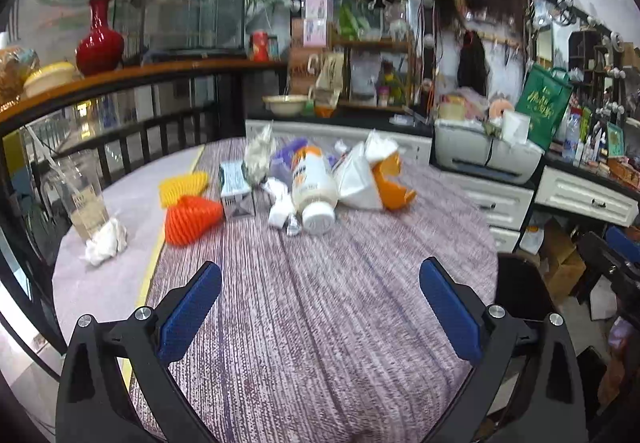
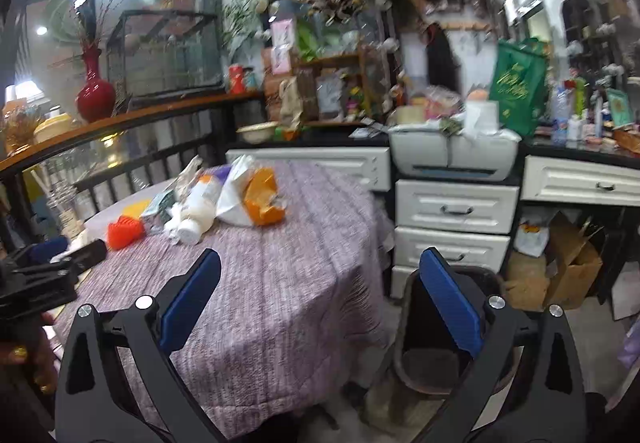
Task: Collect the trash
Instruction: 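Grasp the orange fruit net with the left tool while the right tool grasps the orange peel, then carry the orange peel to the black bin and open the right tool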
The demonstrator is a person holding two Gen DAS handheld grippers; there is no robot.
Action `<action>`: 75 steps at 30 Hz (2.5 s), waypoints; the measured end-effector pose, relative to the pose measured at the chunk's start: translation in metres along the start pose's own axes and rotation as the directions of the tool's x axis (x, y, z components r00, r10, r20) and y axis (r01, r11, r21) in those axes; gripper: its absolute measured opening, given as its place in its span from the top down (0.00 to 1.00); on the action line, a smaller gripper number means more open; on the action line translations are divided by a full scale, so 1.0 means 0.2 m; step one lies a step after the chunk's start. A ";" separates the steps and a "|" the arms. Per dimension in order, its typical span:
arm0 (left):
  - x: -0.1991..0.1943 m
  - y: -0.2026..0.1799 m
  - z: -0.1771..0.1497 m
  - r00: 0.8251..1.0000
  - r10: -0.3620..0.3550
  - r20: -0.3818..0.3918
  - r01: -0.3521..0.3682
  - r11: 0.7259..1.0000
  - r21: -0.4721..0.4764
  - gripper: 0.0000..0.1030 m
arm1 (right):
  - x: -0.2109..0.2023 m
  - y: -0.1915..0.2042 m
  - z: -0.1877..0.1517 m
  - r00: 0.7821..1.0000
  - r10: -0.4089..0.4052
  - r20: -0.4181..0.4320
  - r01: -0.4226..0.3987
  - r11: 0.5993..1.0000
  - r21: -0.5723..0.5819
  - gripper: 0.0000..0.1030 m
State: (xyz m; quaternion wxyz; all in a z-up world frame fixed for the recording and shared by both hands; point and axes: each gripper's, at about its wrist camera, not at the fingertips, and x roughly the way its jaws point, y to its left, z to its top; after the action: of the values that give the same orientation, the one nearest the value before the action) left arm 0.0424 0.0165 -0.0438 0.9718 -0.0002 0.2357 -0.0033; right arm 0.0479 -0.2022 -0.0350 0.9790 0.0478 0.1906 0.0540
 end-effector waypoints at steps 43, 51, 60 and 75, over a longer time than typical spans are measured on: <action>0.79 0.72 0.29 0.934 0.090 -0.345 -0.118 0.991 -0.061 0.79 | 1.28 0.37 0.30 0.912 0.148 -0.382 -0.267 0.922 -0.280 0.45; 0.75 0.71 0.29 0.944 0.077 -0.322 -0.112 0.990 -0.091 0.79 | 1.32 0.42 0.30 0.913 0.143 -0.381 -0.283 0.896 -0.341 0.75; 0.65 0.69 0.27 0.957 0.047 -0.286 -0.090 0.986 -0.139 0.79 | 1.24 0.39 0.33 0.915 0.188 -0.358 -0.301 0.907 -0.293 0.92; 0.41 0.52 0.25 0.979 -0.021 -0.201 -0.008 0.990 -0.144 0.79 | 0.94 0.22 0.31 0.921 0.242 -0.304 -0.304 0.937 -0.175 0.92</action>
State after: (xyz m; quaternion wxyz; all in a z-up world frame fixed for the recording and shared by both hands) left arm 0.1398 0.1190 -0.0367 0.9403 -0.0707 0.3327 0.0106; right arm 0.2419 -0.1400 -0.0416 0.9244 -0.0421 0.3105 0.2174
